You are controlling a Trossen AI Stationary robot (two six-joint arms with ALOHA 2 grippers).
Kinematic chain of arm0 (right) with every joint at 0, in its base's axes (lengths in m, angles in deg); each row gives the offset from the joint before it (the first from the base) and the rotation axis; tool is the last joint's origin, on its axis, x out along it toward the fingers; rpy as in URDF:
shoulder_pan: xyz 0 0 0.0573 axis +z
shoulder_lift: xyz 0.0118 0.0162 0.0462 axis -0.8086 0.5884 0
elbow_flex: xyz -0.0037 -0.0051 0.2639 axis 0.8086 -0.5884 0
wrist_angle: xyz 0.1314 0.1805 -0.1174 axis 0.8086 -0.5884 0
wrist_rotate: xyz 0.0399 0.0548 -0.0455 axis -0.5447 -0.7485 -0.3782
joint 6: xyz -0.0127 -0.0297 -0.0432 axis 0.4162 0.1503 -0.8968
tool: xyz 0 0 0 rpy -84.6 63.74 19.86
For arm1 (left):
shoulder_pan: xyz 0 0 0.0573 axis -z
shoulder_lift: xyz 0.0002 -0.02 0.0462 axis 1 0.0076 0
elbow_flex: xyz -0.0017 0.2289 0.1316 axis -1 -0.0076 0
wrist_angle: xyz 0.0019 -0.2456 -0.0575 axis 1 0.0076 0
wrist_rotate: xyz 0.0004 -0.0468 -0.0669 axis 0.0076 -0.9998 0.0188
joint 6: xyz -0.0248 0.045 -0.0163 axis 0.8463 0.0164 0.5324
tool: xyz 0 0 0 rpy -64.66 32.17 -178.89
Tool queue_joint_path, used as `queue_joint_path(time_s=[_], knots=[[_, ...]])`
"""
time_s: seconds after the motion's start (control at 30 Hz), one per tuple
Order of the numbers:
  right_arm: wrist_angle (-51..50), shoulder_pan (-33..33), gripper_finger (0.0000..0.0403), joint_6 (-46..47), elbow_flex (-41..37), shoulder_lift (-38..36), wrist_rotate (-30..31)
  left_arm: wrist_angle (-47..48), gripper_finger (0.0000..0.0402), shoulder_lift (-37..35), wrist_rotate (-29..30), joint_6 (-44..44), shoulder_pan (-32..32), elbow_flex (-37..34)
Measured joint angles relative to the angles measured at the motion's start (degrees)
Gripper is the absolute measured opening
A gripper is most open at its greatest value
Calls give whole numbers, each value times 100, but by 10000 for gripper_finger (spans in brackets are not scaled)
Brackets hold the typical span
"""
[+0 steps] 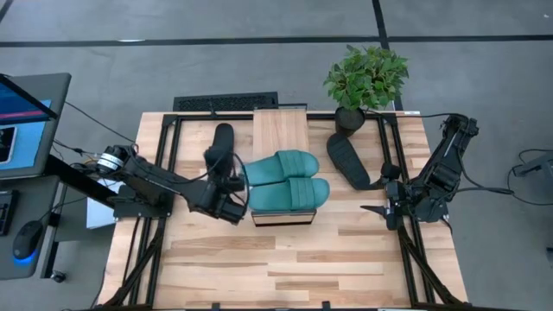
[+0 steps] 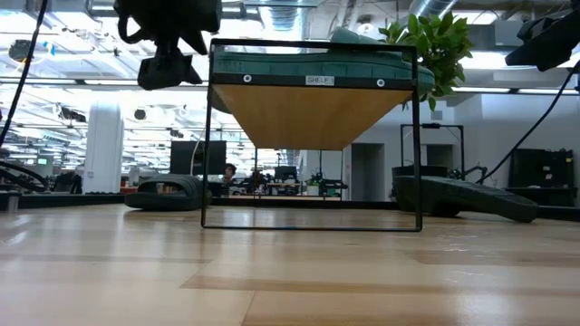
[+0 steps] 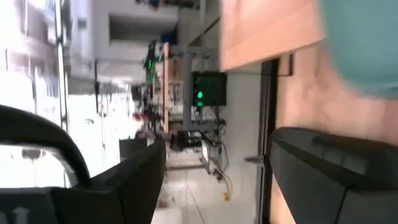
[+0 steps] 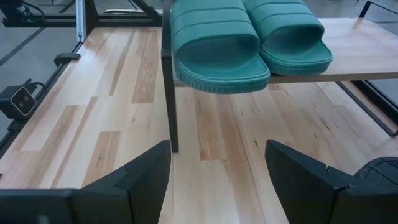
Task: Pick and place slides into the shelf
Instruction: Put the left black slipper on the shelf
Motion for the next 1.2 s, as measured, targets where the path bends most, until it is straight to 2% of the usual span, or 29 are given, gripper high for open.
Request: queue_joint_path(time_s=[0.1, 0.27, 0.37, 0.43, 0.6, 0.67, 0.83, 1.0, 1.1, 1.2], knots=[[3, 0, 255, -1, 0, 0, 0, 488, 275, -1, 4, 1115, -167, -2], [21, 0, 255, -1, 0, 0, 0, 795, 258, -1, -464, 2362, -585, -2], [24, 0, 255, -1, 0, 0, 1, 1039, 227, -1, -873, 2879, -903, -2], [80, 0, 255, -3, 0, 0, 4, 1081, 190, -1, -1131, 3074, -1101, -5], [307, 0, 255, -34, 0, 0, 17, 1081, 47, -1, -1789, 2906, -1358, -13], [439, 0, 255, -127, 0, 0, 17, 1079, 14, -1, -1847, 2886, -1359, -13], [746, 0, 255, -514, 0, 0, 6, 1052, 3, -280, -1636, 2882, -1082, -11], [939, 0, 255, -925, 0, -15, 7, 635, 0, -1179, -1153, 2750, -497, -6], [1011, 0, 255, -1090, 0, -15, 11, -91, 0, -1921, -1052, 1988, -160, -40], [1011, 0, 255, -1164, 0, -15, 10, -1363, 0, -2673, -1578, 475, 50, -193]])
